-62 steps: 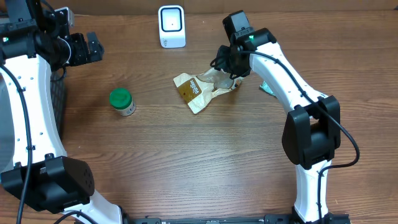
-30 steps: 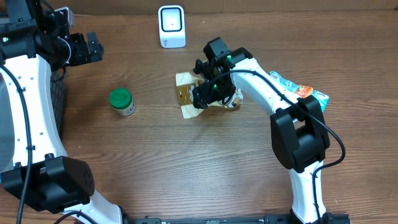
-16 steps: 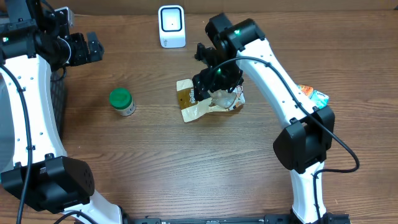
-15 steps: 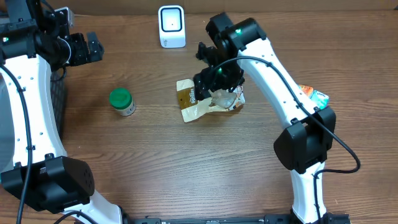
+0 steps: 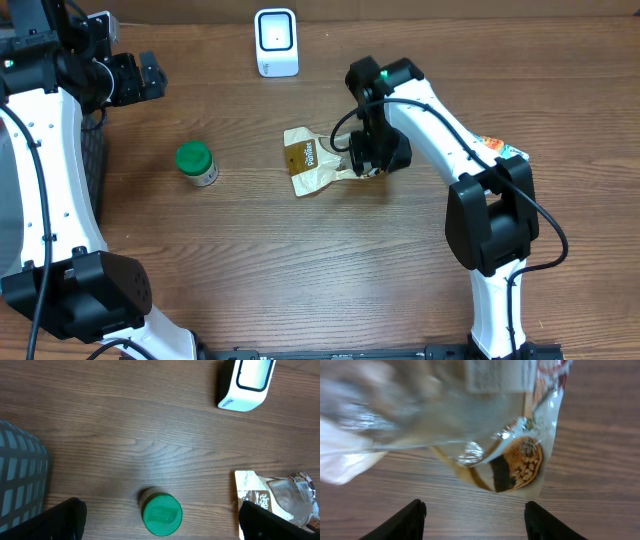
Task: Scan the item barcode
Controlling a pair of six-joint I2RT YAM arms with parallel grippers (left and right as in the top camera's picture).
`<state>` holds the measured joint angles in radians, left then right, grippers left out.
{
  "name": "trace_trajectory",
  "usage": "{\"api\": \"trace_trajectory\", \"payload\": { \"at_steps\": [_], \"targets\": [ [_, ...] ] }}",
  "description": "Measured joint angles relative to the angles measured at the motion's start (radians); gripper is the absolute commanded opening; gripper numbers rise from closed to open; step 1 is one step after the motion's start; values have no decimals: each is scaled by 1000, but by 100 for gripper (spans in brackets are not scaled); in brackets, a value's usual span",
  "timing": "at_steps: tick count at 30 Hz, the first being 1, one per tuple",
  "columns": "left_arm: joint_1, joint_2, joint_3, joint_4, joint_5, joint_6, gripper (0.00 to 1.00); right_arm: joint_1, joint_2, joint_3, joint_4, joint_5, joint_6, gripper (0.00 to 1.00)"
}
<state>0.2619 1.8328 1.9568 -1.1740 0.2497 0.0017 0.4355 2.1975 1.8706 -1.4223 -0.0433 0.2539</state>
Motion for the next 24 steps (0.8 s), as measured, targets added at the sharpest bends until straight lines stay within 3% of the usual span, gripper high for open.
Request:
{"api": "trace_trajectory", "payload": {
  "at_steps": [8, 12, 16, 24],
  "targets": [
    [0, 0, 0, -1, 0, 0, 100, 0, 0, -90, 35, 8, 25, 34],
    [0, 0, 0, 0, 0, 0, 100, 0, 0, -93, 90, 27, 27, 29],
    [0, 0, 0, -1, 0, 0, 99, 0, 0, -95, 184, 77, 31, 17],
    [0, 0, 0, 0, 0, 0, 100, 0, 0, -97, 502, 155, -142, 17]
  ]
}}
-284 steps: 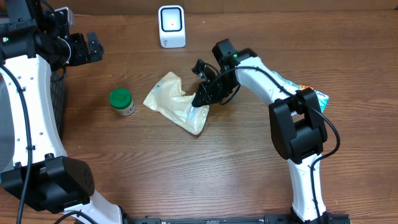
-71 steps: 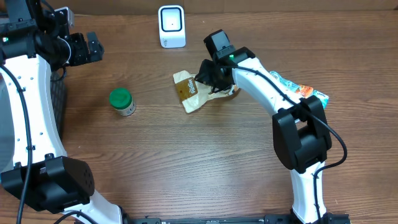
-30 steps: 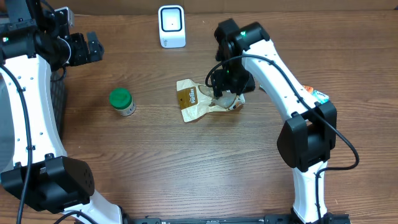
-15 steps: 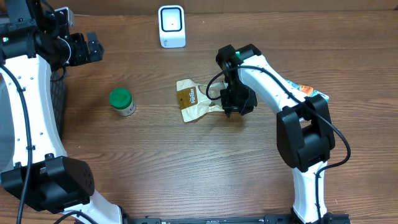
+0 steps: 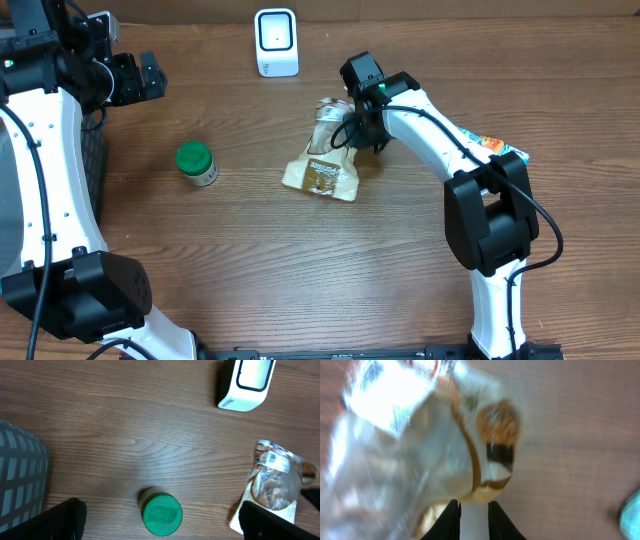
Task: Scan the item barcode
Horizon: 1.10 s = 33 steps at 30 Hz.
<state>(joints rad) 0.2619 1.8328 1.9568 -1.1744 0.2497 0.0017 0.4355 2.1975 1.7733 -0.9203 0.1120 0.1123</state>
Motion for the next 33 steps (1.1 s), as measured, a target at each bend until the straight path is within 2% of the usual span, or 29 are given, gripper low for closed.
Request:
{"api": "trace_trajectory", "payload": {
  "at_steps": [6, 13, 18, 20, 21, 25, 28, 33],
  "targets": [
    [0, 0, 0, 0, 0, 0, 99, 0, 0, 0, 148, 2, -200, 24],
    [0, 0, 0, 0, 0, 0, 100, 0, 0, 29, 113, 8, -261, 39],
    [0, 0, 0, 0, 0, 0, 99, 0, -1, 179, -20, 3, -193, 41],
    [0, 0, 0, 0, 0, 0, 100, 0, -5, 245, -70, -44, -146, 31],
    [0, 0, 0, 0, 0, 0, 100, 0, -10, 261, -68, -84, -120, 31],
    [0, 0, 0, 0, 0, 0, 100, 4, -18, 258, -23, -244, 29, 32],
    [0, 0, 0, 0, 0, 0, 100, 15, -18, 224, -10, -290, 107, 38],
    [0, 0, 0, 0, 0, 0, 99, 39, -18, 170, -119, -326, 163, 41]
  ]
}}
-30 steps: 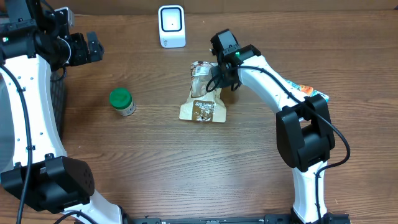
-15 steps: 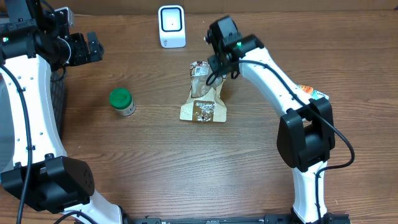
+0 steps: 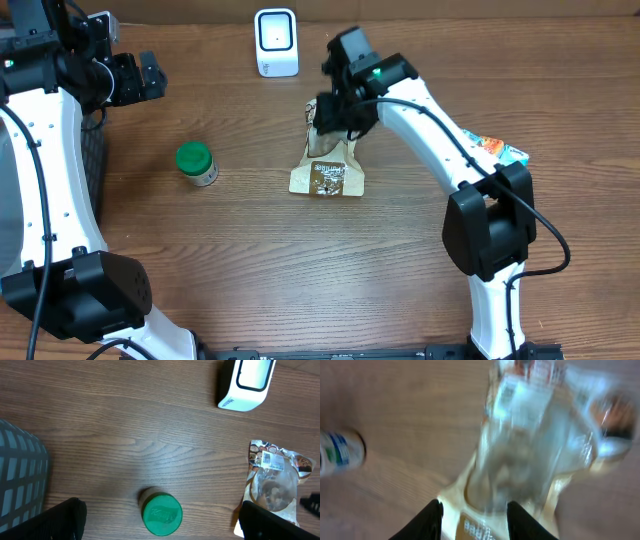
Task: Scan the item barcode
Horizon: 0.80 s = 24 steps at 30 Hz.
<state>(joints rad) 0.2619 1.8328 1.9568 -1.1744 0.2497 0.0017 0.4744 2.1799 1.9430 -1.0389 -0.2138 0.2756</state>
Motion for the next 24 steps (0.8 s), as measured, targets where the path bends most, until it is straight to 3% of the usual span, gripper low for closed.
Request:
{"api": "trace_trajectory", "payload": {
  "at_steps": [6, 10, 13, 15, 24],
  "targets": [
    [0, 0, 0, 0, 0, 0, 100, -72, 0, -2, -148, -77, 9, 42],
    [0, 0, 0, 0, 0, 0, 99, -188, 0, -2, -209, -158, -36, 51],
    [0, 0, 0, 0, 0, 0, 99, -248, 0, -2, -241, -193, -78, 79],
    [0, 0, 0, 0, 0, 0, 100, -264, 0, -9, -243, -209, -103, 86],
    [0, 0, 0, 0, 0, 0, 100, -249, 0, -232, -46, -306, -135, 86]
  ]
}}
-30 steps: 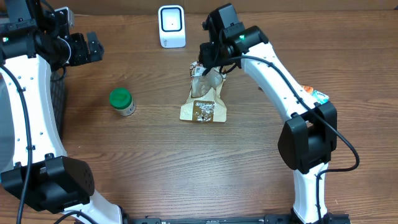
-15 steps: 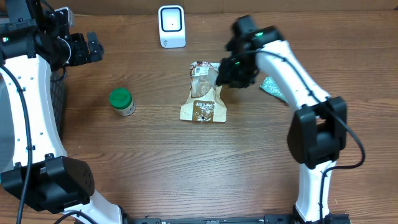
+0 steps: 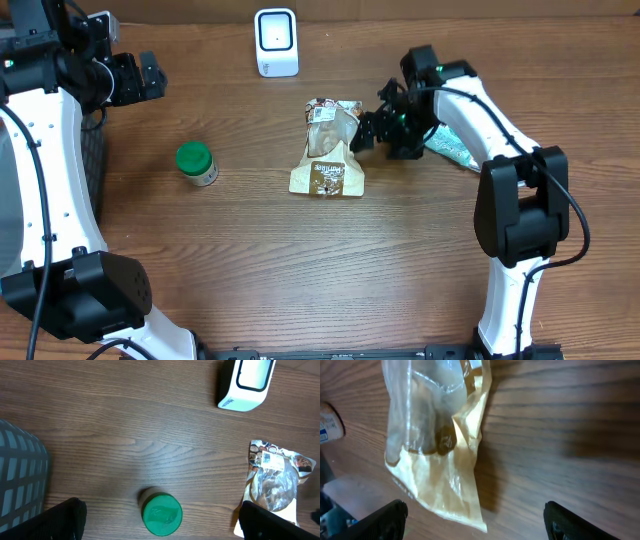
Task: Scan the item barcode
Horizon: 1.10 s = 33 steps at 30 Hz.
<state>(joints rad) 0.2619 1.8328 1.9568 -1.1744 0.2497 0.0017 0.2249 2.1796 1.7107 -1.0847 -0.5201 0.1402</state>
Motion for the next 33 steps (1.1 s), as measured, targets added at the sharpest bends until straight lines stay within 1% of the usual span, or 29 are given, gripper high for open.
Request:
{"api": "trace_trajectory", "payload": {
  "at_steps": [5, 10, 14, 16, 17, 21, 24, 26, 33],
  "targets": [
    [0, 0, 0, 0, 0, 0, 100, 5, 0, -64, 132, -56, 39, 86],
    [0, 0, 0, 0, 0, 0, 100, 40, 0, -131, 221, -76, 95, 85],
    [0, 0, 0, 0, 0, 0, 100, 67, -4, -181, 304, -105, 146, 81],
    [0, 0, 0, 0, 0, 0, 100, 76, -8, -199, 344, -113, 166, 77],
    [0, 0, 0, 0, 0, 0, 100, 77, -10, -208, 363, -118, 176, 71],
    [0, 0, 0, 0, 0, 0, 99, 78, -14, -242, 419, -129, 210, 53],
    [0, 0, 0, 0, 0, 0, 100, 78, -14, -255, 429, -128, 221, 41],
    [0, 0, 0, 0, 0, 0, 100, 78, -14, -259, 434, -130, 225, 35],
    [0, 0, 0, 0, 0, 0, 100, 79, -14, -259, 458, -131, 226, 33]
  ]
}}
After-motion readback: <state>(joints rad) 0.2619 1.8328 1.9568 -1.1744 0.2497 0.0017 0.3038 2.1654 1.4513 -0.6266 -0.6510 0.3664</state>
